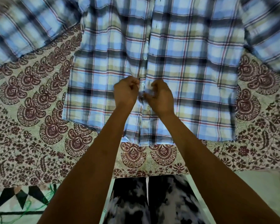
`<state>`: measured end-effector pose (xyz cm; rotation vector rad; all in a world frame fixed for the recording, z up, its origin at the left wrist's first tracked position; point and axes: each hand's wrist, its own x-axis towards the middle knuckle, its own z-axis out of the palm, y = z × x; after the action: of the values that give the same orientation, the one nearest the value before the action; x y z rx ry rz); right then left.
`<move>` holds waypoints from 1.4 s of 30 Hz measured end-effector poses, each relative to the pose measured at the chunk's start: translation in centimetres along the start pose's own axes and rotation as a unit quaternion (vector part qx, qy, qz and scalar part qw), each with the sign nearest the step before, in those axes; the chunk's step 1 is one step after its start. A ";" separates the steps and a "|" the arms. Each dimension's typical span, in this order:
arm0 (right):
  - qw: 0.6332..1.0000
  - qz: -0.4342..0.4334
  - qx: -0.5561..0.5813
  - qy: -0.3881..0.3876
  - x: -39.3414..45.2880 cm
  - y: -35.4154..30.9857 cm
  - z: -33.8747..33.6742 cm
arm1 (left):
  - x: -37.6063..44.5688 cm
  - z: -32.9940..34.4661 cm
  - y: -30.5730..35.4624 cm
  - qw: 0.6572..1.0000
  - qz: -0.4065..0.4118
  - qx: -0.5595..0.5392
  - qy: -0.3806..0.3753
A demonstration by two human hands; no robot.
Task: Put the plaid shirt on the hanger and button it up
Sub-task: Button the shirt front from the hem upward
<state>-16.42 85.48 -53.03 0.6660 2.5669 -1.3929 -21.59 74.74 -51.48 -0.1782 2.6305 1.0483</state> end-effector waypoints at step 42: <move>0.953 0.177 0.237 0.060 2.9 1.5 0.6 | 3.5 2.7 1.4 0.972 -0.126 -0.132 -0.150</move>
<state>-18.42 86.56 -55.46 1.2445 2.0434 -1.8861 -24.64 77.62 -53.53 -0.3705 2.1312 1.2240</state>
